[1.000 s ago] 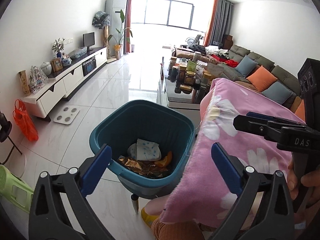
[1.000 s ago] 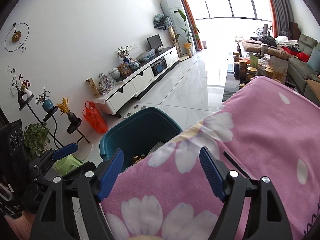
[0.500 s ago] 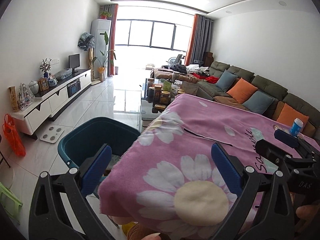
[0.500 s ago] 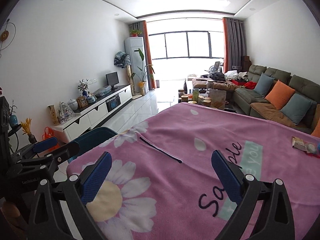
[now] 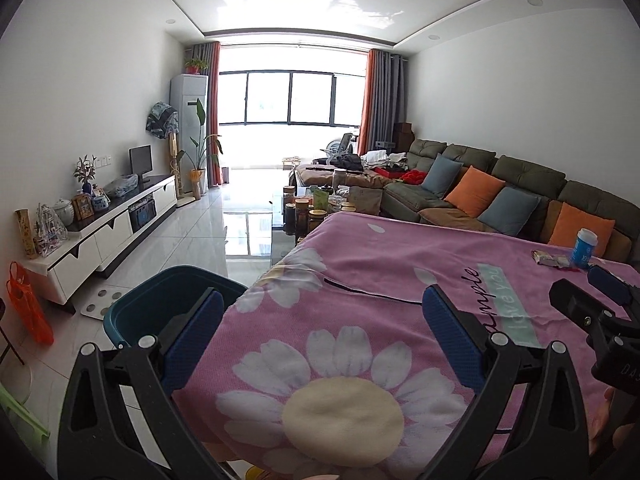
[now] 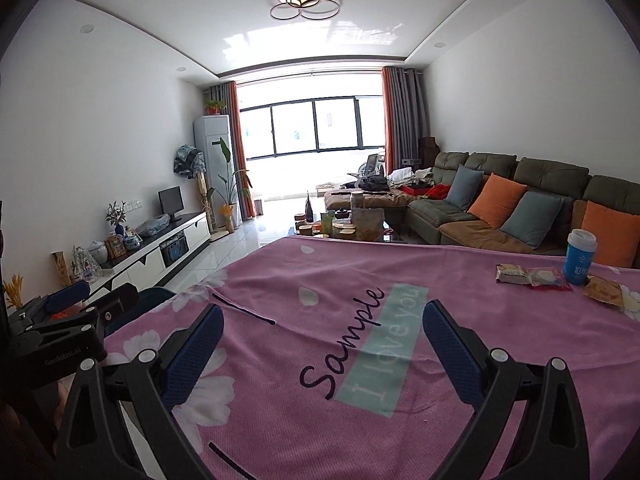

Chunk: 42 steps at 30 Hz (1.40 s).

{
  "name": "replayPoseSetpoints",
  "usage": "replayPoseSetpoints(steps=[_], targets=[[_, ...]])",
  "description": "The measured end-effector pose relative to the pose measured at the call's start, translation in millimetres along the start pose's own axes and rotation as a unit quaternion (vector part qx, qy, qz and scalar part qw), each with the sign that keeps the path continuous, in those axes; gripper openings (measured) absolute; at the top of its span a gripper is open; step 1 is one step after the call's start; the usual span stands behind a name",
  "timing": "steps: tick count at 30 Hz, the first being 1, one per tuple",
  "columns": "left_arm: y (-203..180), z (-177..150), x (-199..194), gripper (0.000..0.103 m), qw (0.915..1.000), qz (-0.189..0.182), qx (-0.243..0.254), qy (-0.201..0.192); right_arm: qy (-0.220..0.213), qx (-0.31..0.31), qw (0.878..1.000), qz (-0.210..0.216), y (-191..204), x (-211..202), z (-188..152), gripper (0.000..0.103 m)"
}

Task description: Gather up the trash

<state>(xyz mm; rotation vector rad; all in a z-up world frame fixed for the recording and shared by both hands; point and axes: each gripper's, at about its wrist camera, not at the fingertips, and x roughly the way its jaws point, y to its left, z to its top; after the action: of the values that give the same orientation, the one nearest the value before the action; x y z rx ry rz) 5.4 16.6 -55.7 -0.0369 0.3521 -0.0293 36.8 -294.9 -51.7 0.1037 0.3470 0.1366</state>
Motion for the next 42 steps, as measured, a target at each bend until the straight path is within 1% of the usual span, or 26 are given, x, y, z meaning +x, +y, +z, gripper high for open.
replayPoseSetpoints(steps=[2,12,24,42], targets=[[-1,0,-1,0.098,1.0000,-0.001,0.001,-0.004,-0.008,-0.002,1.000,-0.004,-1,-5,-2,0.096],[-10,-4,-8,0.098,0.9998,-0.009,0.006,-0.019,-0.014,0.003,1.000,-0.016,-3,-20,-5,0.096],[-15,-3,-17,0.098,0.9995,-0.009,0.012,-0.029,-0.021,0.009,0.999,-0.024,-6,-27,-6,0.096],[-14,-3,-18,0.098,0.9994,-0.010,0.013,-0.030,-0.024,0.013,0.999,-0.031,-7,-33,-5,0.096]])
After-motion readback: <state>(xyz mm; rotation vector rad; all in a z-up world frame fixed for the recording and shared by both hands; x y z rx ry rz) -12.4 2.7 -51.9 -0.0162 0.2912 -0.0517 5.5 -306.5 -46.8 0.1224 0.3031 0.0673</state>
